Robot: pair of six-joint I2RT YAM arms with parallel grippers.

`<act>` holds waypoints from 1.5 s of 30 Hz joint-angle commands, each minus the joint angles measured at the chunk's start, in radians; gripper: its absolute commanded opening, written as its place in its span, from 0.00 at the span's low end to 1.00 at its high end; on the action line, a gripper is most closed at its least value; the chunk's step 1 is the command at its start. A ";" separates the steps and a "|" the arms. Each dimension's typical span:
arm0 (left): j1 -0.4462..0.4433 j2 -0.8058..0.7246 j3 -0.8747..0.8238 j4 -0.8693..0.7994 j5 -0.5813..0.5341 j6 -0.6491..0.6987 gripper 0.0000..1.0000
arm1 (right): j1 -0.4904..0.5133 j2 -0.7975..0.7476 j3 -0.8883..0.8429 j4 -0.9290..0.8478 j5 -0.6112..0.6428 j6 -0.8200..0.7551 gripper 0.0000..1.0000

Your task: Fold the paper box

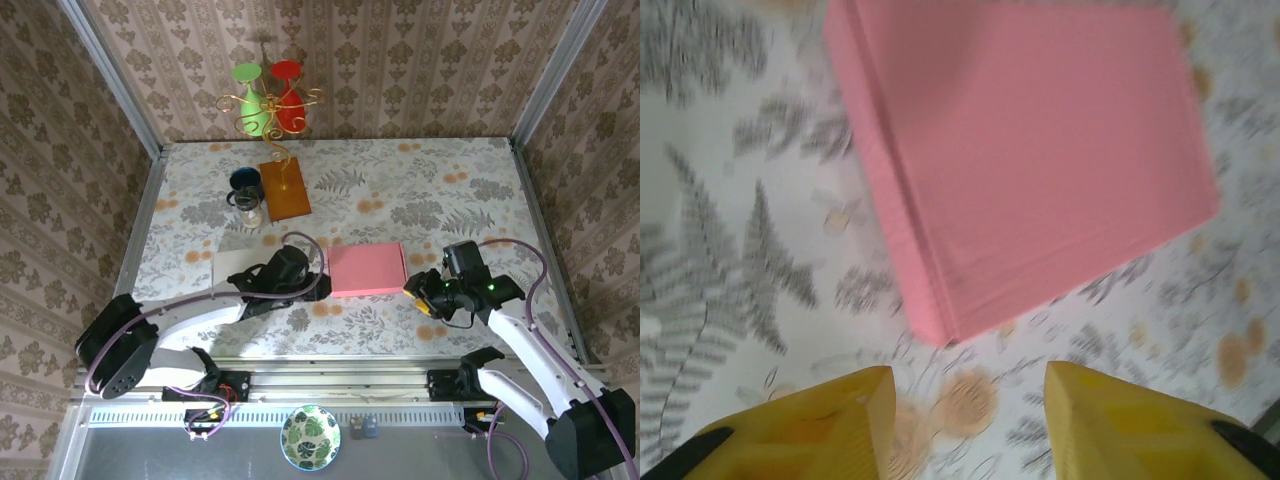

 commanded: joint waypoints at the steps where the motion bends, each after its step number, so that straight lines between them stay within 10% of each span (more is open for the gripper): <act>1: 0.017 -0.068 0.084 -0.056 -0.096 0.064 0.51 | -0.010 0.027 0.132 -0.078 0.112 -0.178 0.56; 2: 0.028 -0.081 0.096 -0.075 -0.112 0.078 0.61 | -0.010 0.030 0.167 -0.093 0.146 -0.210 0.80; 3: 0.043 -0.101 0.103 -0.087 -0.131 0.094 0.97 | -0.010 0.025 0.204 -0.103 0.189 -0.247 1.00; 4: 0.056 -0.132 0.103 -0.091 -0.155 0.110 1.00 | -0.011 0.014 0.241 -0.110 0.241 -0.280 1.00; 13: 0.217 -0.409 0.058 -0.275 -0.490 0.179 1.00 | -0.011 -0.165 0.218 -0.052 0.824 -0.321 1.00; 17: 0.239 -0.475 0.044 -0.434 -0.794 0.130 1.00 | -0.011 -0.276 0.025 0.209 0.923 -0.493 1.00; 23: 0.339 -0.532 -0.112 -0.228 -0.877 0.522 1.00 | -0.012 -0.341 -0.299 0.625 0.932 -0.844 1.00; 32: 0.686 -0.508 -0.373 0.186 -0.537 0.754 1.00 | -0.086 -0.036 -0.394 1.049 0.783 -0.958 1.00; 45: 0.830 0.009 -0.390 0.891 -0.207 0.816 1.00 | -0.220 0.495 -0.279 1.567 0.495 -0.981 1.00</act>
